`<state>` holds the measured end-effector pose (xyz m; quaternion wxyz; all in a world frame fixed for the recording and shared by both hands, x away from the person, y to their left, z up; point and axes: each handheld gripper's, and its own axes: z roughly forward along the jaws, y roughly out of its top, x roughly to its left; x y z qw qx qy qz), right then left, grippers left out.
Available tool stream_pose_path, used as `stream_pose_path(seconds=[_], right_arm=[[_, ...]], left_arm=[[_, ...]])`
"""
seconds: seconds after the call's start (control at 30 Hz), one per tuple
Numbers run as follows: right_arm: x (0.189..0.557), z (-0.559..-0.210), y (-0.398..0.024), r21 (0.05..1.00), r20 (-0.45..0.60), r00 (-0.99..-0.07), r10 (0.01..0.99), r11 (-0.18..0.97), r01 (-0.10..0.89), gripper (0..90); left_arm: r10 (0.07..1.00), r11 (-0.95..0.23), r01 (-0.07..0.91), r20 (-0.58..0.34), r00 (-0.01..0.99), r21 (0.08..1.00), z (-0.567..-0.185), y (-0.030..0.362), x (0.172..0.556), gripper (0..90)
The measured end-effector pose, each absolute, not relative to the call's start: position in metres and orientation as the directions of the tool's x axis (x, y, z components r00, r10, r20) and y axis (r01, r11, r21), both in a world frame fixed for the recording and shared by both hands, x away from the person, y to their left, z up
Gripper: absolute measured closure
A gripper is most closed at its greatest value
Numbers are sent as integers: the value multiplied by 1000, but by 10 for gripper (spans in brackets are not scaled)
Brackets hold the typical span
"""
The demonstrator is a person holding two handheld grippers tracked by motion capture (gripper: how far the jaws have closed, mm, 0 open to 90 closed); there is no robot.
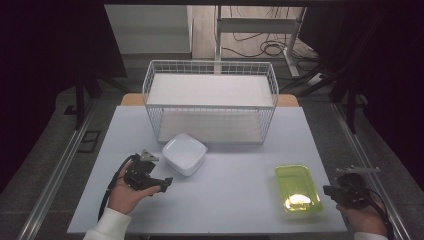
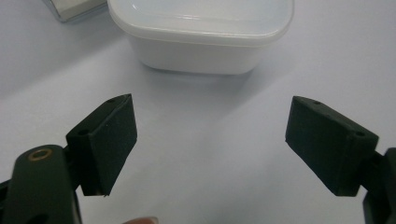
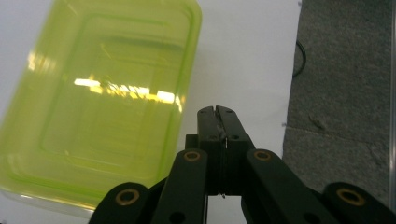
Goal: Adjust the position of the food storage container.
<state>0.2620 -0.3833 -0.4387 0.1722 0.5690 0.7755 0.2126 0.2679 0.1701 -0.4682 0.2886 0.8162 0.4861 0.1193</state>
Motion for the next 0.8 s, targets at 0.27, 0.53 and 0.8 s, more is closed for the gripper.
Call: stream_pose_path(seconds=[0.27, 0.53, 0.8], right_arm=[[259, -454, -385, 456, -60, -292, 955, 286, 843, 883], [256, -465, -372, 402, -51, -346, 937, 336, 851, 884], [256, -471, -343, 359, -42, -416, 908, 402, 842, 885]], left_arm=[[860, -367, 726, -85, 503, 581, -470, 169, 268, 166], [856, -376, 723, -82, 510, 579, -470, 167, 268, 164], [857, -375, 728, -85, 508, 574, -472, 165, 268, 163]])
